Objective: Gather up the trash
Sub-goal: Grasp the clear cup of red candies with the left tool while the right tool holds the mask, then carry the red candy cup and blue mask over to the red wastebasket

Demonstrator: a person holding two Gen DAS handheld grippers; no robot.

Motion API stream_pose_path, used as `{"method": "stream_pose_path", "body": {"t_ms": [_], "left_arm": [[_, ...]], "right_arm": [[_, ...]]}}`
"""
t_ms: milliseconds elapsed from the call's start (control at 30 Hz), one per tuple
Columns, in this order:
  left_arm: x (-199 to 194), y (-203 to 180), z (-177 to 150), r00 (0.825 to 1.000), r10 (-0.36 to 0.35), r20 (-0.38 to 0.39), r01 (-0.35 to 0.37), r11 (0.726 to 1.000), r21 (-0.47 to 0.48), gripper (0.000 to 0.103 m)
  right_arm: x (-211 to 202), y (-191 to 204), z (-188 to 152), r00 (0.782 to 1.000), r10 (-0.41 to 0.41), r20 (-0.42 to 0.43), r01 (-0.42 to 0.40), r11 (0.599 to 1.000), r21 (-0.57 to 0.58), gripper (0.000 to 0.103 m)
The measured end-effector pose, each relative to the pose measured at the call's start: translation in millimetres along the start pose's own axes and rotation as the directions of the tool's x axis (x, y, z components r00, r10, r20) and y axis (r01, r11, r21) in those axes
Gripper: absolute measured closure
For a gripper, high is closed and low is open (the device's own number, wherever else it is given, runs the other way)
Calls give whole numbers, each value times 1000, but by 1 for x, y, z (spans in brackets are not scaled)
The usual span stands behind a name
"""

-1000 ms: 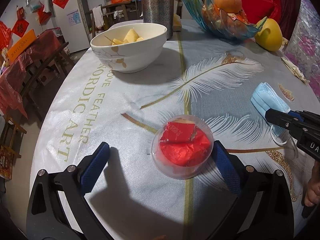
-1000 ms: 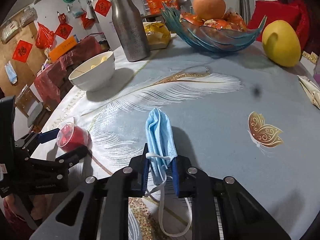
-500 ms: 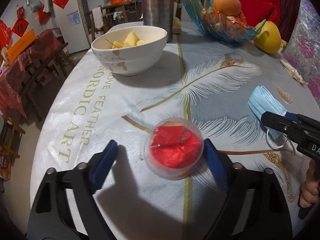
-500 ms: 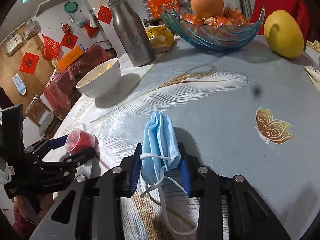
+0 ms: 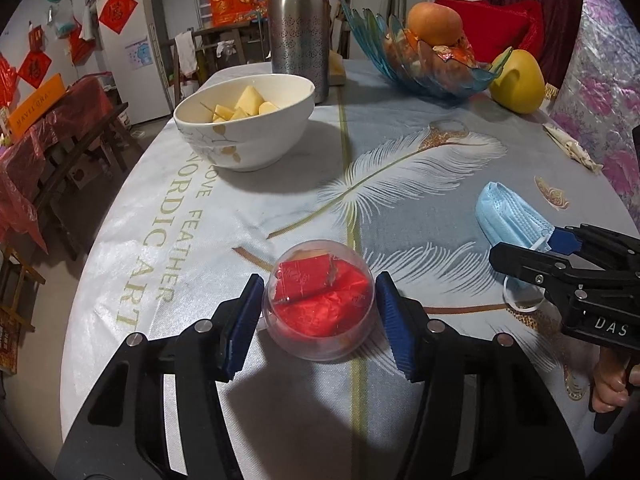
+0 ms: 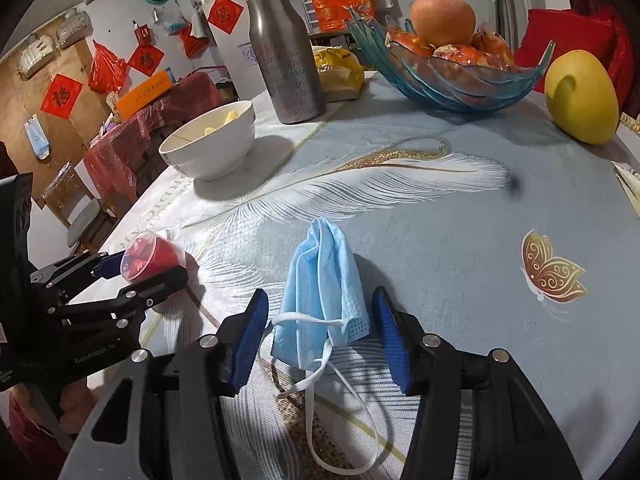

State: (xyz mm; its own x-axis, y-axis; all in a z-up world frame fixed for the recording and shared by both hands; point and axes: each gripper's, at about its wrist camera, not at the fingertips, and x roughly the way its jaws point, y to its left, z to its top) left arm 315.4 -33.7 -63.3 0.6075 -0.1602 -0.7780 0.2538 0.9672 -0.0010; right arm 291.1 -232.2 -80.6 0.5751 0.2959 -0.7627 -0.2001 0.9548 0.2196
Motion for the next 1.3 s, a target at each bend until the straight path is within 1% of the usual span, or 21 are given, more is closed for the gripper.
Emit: {"method": "stream_pose_path", "body": {"t_ms": [67, 100, 167, 200, 467, 633, 733, 833, 933, 1000, 1133, 1300], "left_arm": [[2, 1, 0, 1000, -1, -9, 1, 1000, -3, 46], [2, 1, 0, 1000, -1, -9, 1, 1000, -3, 46], [2, 0, 0, 1000, 0, -3, 0, 1000, 1, 46], [2, 0, -1, 1000, 1, -1, -1, 1000, 4, 46], [-4, -8, -2, 999, 18, 37, -19, 999, 37, 46], [-11, -9, -3, 998, 29, 61, -31, 999, 34, 46], [-21, -8, -7, 996, 43, 82, -45, 999, 26, 46], [-38, -4, -16, 994, 39, 101, -40, 999, 4, 46], [-62, -2, -27, 991, 58, 124, -59, 998, 2, 46], [-76, 0, -33, 988, 70, 139, -71, 997, 1, 46], [-111, 3, -46, 980, 90, 178, -91, 996, -5, 46], [-150, 4, -61, 967, 109, 230, -110, 994, -10, 46]], "right_arm": [[0, 1, 0, 1000, -13, 0, 13, 1000, -2, 53], [0, 1, 0, 1000, -22, 1, 22, 1000, -4, 56], [0, 0, 0, 1000, -27, 2, 27, 1000, -1, 76], [1, -1, 0, 1000, -21, -6, 21, 1000, 0, 88], [1, 0, 0, 1000, -28, -6, 28, 1000, -8, 88], [-2, 0, 0, 999, -38, 8, 38, 999, -8, 88], [-6, 5, -2, 1000, -20, 15, 21, 1000, -13, 88], [-19, 16, -4, 999, -2, 50, 3, 1000, -20, 88], [-45, 29, -12, 993, 20, 119, -17, 999, -32, 88], [-58, 37, -22, 989, 41, 142, -37, 999, -28, 88], [-78, 53, -42, 982, 90, 163, -87, 996, -22, 88], [-114, 82, -59, 968, 126, 218, -115, 991, -65, 88]]}}
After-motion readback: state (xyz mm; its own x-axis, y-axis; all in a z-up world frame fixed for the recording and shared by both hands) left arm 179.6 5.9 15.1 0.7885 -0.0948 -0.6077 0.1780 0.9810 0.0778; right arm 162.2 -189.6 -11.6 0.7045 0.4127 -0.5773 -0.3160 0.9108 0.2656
